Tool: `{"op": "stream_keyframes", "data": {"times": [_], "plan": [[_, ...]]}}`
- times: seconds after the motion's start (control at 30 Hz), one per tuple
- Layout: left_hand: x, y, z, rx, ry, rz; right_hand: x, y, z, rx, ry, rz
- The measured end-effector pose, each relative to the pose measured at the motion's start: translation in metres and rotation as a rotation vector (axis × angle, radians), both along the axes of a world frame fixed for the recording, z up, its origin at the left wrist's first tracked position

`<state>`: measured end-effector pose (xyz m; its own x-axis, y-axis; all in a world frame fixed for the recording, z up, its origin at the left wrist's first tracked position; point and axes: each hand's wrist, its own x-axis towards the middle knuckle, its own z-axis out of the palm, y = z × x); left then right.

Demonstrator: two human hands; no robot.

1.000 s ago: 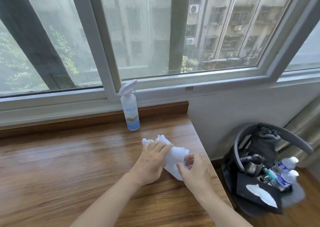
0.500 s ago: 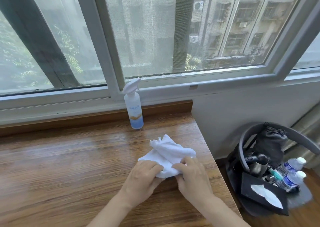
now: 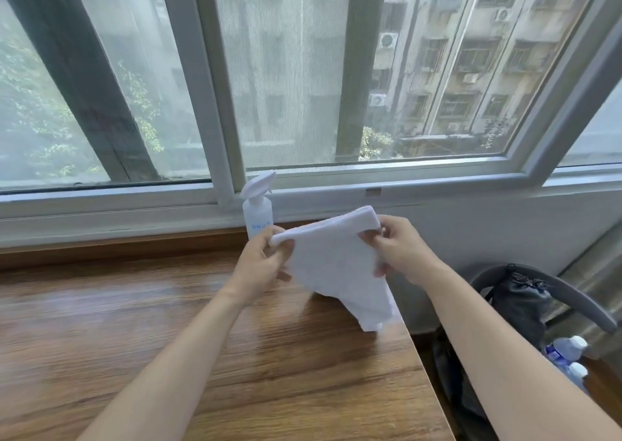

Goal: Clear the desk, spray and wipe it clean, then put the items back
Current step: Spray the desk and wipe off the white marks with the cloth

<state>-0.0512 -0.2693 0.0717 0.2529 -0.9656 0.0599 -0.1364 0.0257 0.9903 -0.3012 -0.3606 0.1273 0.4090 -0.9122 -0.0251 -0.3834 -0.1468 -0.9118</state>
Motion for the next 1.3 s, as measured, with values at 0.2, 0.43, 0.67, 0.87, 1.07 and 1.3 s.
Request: {"op": "stream_keyframes", "data": {"times": [0.2,0.43,0.67,0.87,1.07,1.3], "plan": [[-0.008,-0.024,0.064,-0.133,0.068,-0.031,0.005,-0.037,0.05,-0.033,-0.193,-0.019],[-0.009,-0.021,0.122,-0.319,-0.123,-0.021,-0.003,-0.046,0.082,-0.219,-0.37,0.002],[-0.015,0.028,0.103,-0.251,-0.195,-0.047,-0.033,0.004,0.059,-0.118,-0.327,0.167],[-0.037,0.105,0.007,0.06,-0.197,-0.106,-0.067,0.076,-0.033,0.171,-0.04,0.289],[-0.05,0.117,-0.033,0.302,-0.141,-0.034,-0.068,0.103,-0.073,0.308,0.09,0.186],[-0.035,0.038,-0.044,0.398,-0.265,0.187,-0.023,0.038,-0.089,0.202,0.167,-0.047]]}}
